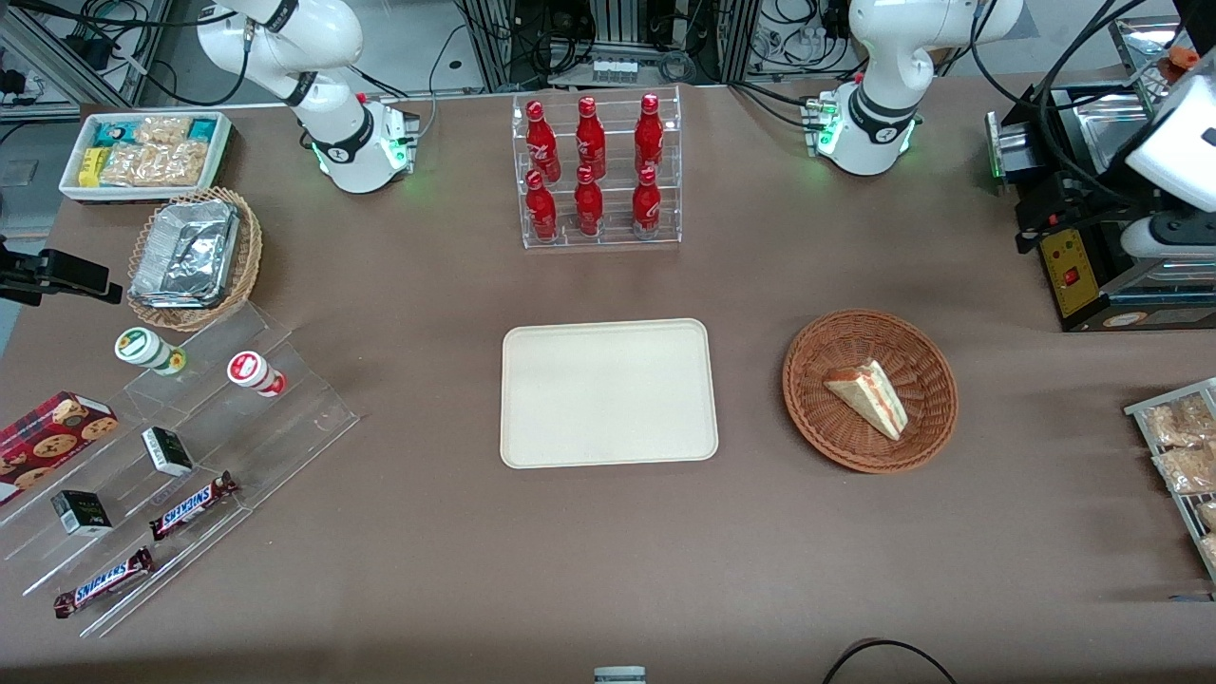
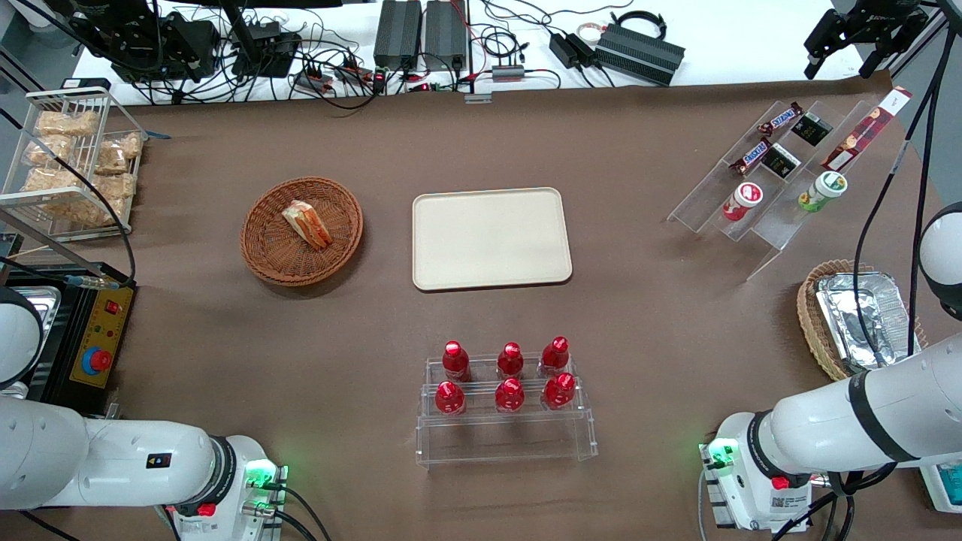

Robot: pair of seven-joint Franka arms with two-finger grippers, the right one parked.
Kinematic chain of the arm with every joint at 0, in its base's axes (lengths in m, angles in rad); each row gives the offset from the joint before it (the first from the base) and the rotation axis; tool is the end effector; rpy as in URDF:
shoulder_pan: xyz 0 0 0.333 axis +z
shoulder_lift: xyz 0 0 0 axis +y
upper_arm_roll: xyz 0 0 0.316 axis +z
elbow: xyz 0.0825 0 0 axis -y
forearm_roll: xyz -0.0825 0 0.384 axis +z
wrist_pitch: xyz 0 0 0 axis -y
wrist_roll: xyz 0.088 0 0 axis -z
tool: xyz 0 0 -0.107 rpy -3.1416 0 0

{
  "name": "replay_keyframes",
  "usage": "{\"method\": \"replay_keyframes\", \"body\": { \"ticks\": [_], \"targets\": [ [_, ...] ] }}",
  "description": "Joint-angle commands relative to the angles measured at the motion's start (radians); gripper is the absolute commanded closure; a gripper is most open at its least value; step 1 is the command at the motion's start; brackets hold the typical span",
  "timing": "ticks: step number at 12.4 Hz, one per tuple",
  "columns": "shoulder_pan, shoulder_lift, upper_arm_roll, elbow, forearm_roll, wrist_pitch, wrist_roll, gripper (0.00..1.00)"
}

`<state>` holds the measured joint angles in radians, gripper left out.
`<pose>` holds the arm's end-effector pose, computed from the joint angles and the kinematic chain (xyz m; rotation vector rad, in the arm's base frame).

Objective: Place sandwich from basket to tray

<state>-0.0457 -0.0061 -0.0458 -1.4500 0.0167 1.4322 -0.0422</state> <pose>0.5357 -0.0473 0.6719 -3.1231 0.0735 0.0165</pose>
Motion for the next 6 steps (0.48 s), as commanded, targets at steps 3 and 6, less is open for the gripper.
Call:
{"method": "replay_keyframes", "body": {
  "ticks": [3, 6],
  "targets": [
    [-0.010, 0.029, 0.003, -0.007, 0.020, 0.002, 0.001, 0.00],
    [-0.010, 0.037, -0.006, -0.158, 0.022, 0.136, -0.085, 0.00]
  ]
}}
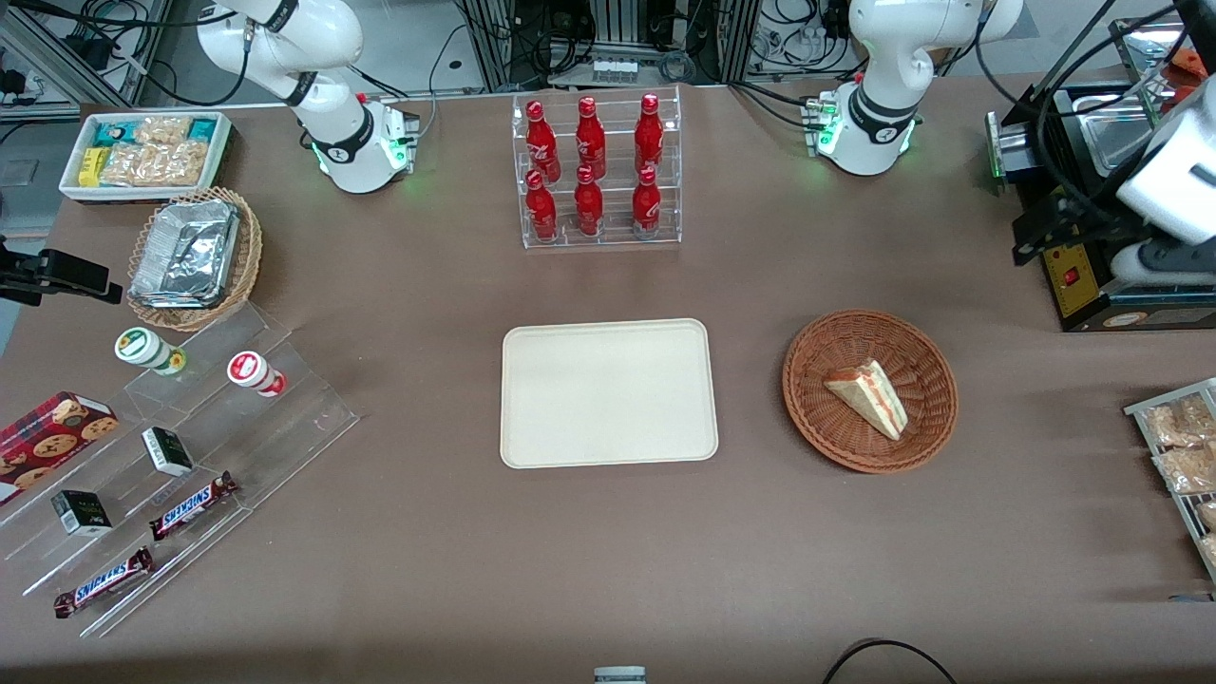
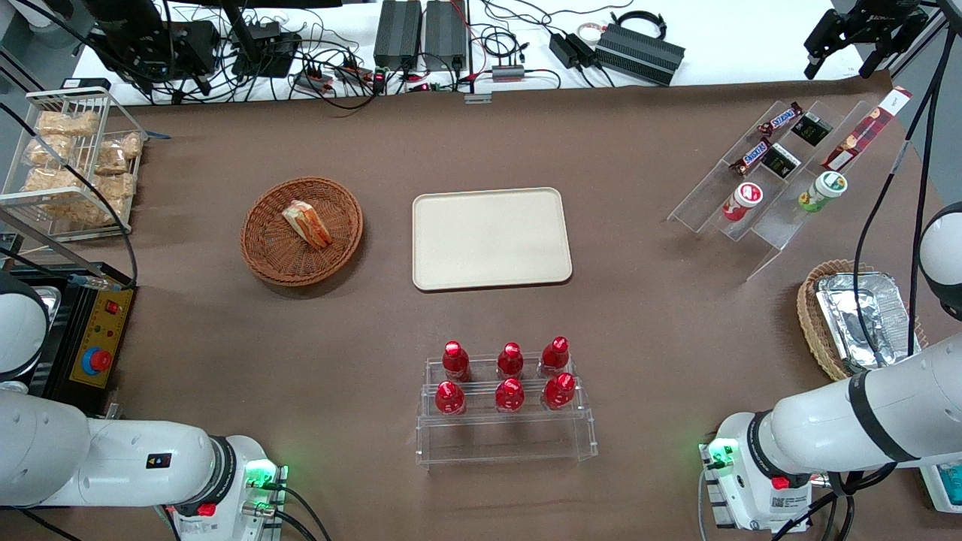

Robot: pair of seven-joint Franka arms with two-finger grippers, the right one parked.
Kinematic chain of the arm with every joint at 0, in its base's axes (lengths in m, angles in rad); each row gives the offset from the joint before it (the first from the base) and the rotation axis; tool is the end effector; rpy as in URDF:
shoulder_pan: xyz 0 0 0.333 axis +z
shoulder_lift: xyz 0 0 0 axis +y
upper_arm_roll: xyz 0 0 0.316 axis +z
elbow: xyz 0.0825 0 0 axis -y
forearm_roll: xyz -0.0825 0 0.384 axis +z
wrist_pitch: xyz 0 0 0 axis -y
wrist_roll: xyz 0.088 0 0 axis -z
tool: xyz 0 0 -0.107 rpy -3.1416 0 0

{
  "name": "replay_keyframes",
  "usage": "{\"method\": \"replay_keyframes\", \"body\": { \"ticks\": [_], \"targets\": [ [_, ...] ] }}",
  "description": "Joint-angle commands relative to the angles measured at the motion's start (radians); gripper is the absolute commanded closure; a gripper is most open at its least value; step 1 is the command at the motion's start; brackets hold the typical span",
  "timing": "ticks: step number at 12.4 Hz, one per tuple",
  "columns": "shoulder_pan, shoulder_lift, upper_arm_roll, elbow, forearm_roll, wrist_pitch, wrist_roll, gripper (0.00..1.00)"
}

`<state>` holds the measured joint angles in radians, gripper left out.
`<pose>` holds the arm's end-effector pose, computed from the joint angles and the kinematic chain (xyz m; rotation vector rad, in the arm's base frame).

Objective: Place sandwich from basket to tray

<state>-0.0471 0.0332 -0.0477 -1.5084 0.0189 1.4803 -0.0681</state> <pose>0.5534 -0.0500 0.6276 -3.1177 0.0399 0.0930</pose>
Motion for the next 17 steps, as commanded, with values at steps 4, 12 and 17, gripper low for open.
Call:
{"method": "replay_keyframes", "body": {
  "ticks": [4, 12, 17],
  "targets": [
    [-0.008, 0.001, -0.035, -0.352, 0.019, 0.432, -0.477, 0.00],
    [-0.010, 0.086, -0.093, -0.677, 0.019, 0.870, -0.943, 0.00],
    [-0.008, 0.174, -0.092, -0.685, 0.019, 0.942, -0.950, 0.00]
  ]
}}
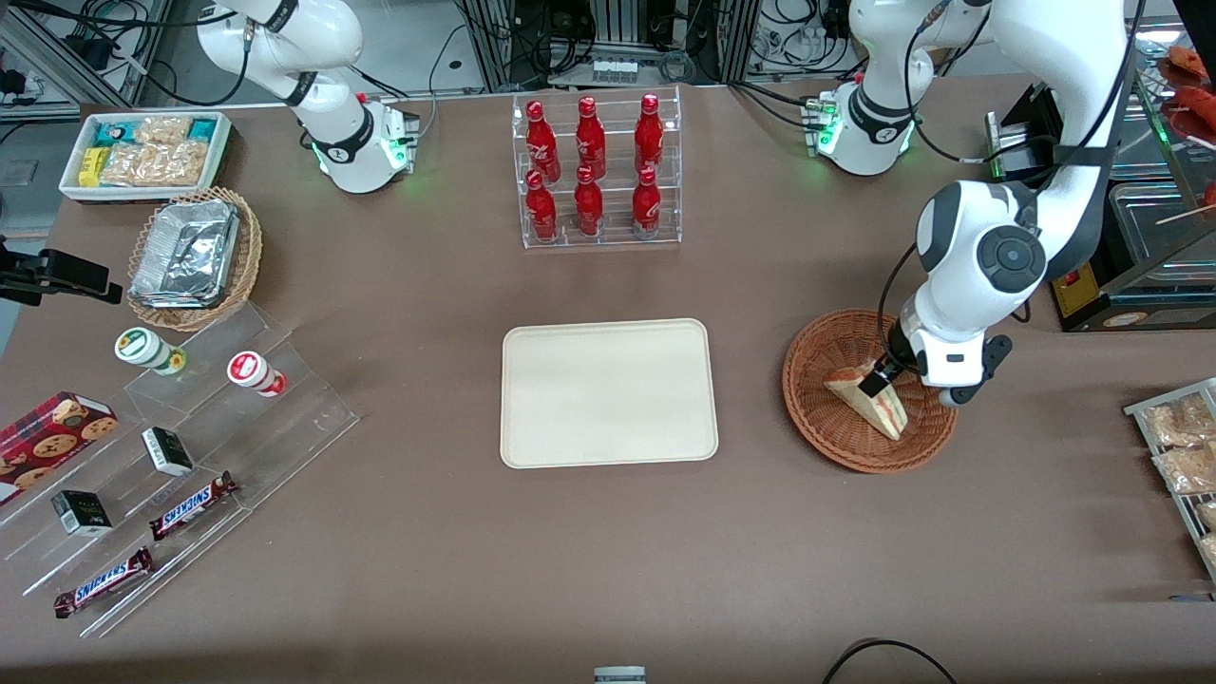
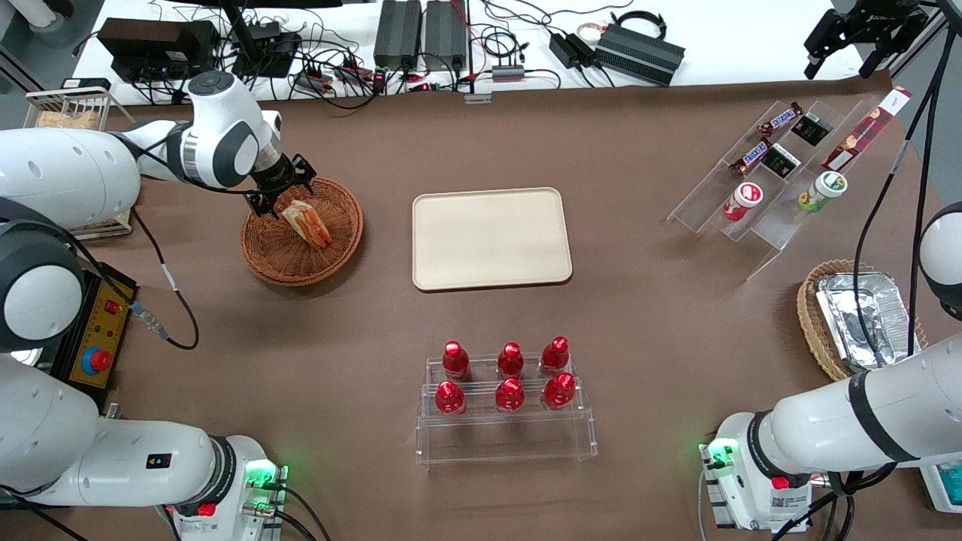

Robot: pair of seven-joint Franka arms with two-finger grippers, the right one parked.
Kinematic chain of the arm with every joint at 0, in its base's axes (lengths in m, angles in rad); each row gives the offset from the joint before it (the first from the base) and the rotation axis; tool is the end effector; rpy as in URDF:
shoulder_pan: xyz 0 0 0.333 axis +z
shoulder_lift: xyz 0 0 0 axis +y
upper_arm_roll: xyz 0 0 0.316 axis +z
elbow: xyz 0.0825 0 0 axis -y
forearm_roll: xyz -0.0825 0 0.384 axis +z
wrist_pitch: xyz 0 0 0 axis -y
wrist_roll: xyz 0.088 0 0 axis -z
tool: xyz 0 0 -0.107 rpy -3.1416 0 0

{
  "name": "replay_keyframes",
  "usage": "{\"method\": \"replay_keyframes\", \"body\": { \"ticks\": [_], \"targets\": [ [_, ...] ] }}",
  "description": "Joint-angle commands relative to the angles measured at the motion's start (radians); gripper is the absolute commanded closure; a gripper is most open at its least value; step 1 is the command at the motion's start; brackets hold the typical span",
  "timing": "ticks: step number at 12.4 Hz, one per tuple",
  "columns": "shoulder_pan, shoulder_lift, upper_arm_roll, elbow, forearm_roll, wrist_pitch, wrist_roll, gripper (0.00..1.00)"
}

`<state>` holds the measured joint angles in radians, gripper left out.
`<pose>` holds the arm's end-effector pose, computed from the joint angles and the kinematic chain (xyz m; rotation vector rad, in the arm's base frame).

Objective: Place sandwich from basket to tray

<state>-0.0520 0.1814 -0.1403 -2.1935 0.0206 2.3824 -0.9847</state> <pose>0.5428 -0.1049 0.3042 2.8924 1.1888 0.0028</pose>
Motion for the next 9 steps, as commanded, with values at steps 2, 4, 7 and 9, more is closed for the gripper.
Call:
{"method": "replay_keyframes", "body": {
  "ticks": [2, 4, 7, 9],
  "targets": [
    [-0.003, 0.053, -0.001, -0.002, 0.018, 0.086, -0.034, 0.00],
    [-0.003, 0.076, -0.001, -0.002, 0.018, 0.098, -0.034, 0.00],
    [-0.005, 0.115, 0.001, 0.004, 0.018, 0.127, -0.034, 0.62],
    [-0.005, 0.116, 0.001, 0.011, 0.018, 0.123, -0.023, 1.00]
  ]
}}
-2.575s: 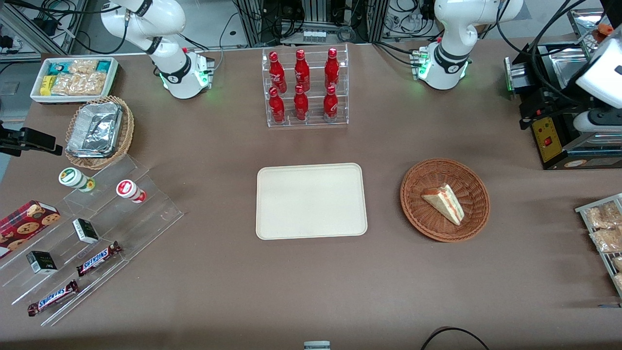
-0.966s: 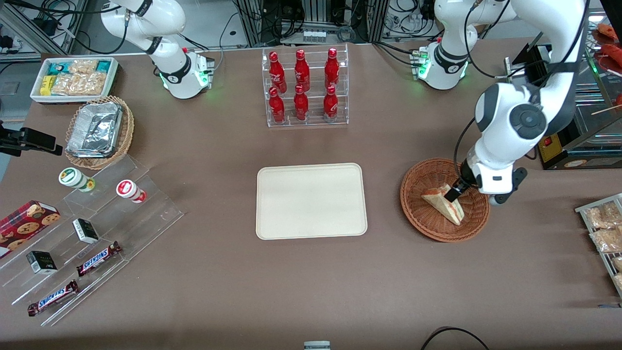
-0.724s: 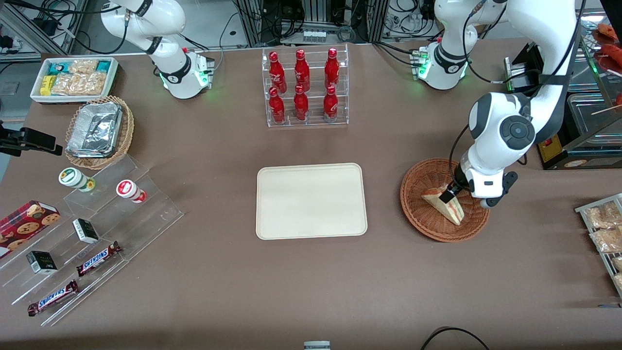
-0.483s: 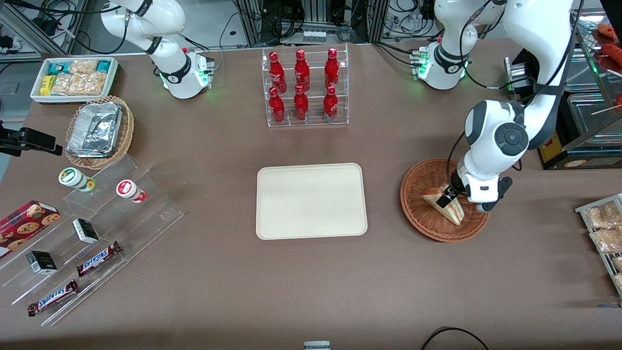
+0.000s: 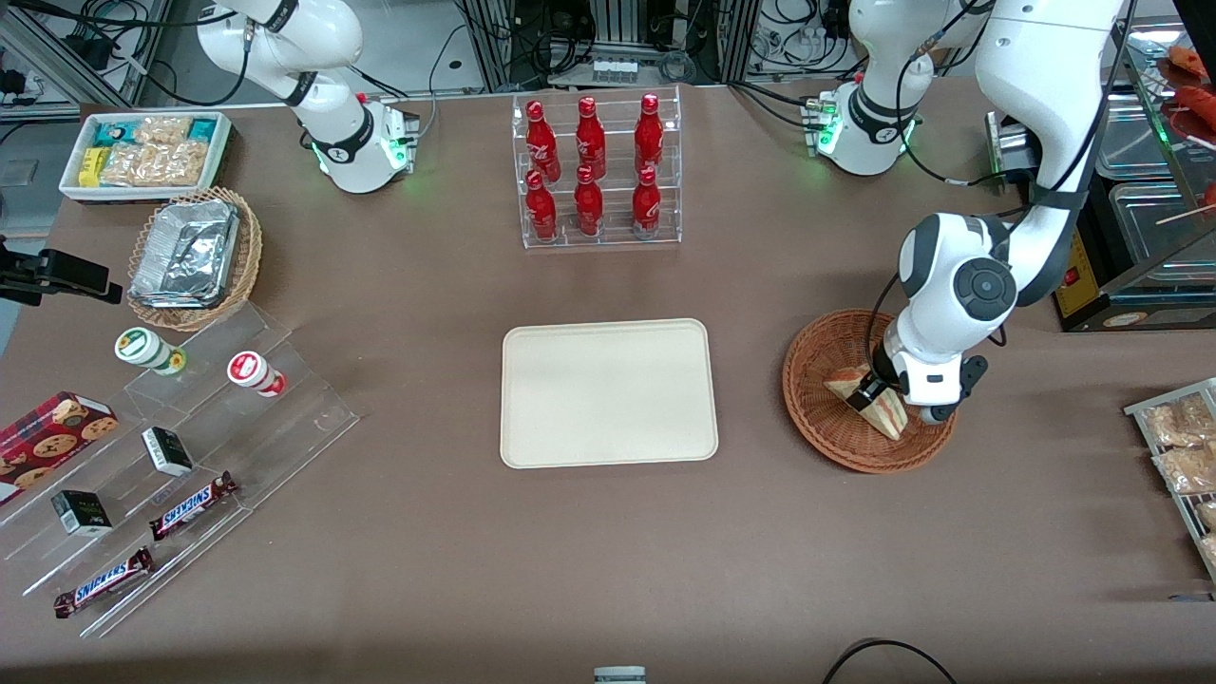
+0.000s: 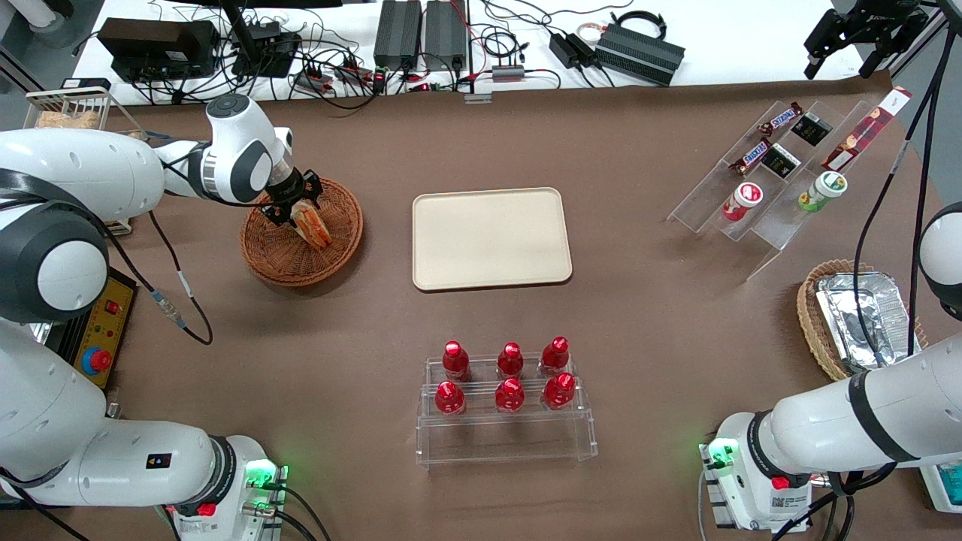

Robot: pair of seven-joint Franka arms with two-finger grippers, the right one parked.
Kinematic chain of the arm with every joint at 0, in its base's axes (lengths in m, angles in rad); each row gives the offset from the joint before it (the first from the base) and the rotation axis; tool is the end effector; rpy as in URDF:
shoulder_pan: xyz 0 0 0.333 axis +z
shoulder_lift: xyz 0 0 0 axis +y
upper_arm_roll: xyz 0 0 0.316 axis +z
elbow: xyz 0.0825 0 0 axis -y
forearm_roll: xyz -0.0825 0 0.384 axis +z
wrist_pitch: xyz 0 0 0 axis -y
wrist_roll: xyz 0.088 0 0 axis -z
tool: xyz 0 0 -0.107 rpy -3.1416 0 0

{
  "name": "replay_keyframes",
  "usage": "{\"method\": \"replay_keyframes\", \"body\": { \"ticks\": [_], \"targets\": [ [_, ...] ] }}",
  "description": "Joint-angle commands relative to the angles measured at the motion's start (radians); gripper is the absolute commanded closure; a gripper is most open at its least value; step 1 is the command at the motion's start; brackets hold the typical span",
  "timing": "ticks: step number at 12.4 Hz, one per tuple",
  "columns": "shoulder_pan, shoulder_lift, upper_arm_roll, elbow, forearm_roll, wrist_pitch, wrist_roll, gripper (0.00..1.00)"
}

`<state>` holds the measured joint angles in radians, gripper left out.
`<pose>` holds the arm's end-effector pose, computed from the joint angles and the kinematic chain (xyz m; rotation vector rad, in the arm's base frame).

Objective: Place sandwich from basket to tray

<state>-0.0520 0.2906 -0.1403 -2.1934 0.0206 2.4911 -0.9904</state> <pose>0.5483 -0.1068 0.2538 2.8747 1.1947 -0.0107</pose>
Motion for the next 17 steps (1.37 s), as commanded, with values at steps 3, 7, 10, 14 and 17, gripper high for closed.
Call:
{"method": "replay_keyframes", "body": {
  "ticks": [3, 7, 10, 14, 17],
  "targets": [
    [-0.006, -0.051, 0.001, 0.067, 0.053, -0.125, -0.008, 1.00],
    [-0.093, -0.065, -0.048, 0.427, 0.099, -0.634, -0.017, 1.00],
    [-0.260, 0.002, -0.058, 0.567, 0.081, -0.658, 0.006, 1.00],
    [-0.400, 0.122, -0.065, 0.642, -0.008, -0.583, 0.076, 1.00],
    [-0.469, 0.217, -0.101, 0.693, -0.015, -0.505, 0.147, 1.00]
  ]
}}
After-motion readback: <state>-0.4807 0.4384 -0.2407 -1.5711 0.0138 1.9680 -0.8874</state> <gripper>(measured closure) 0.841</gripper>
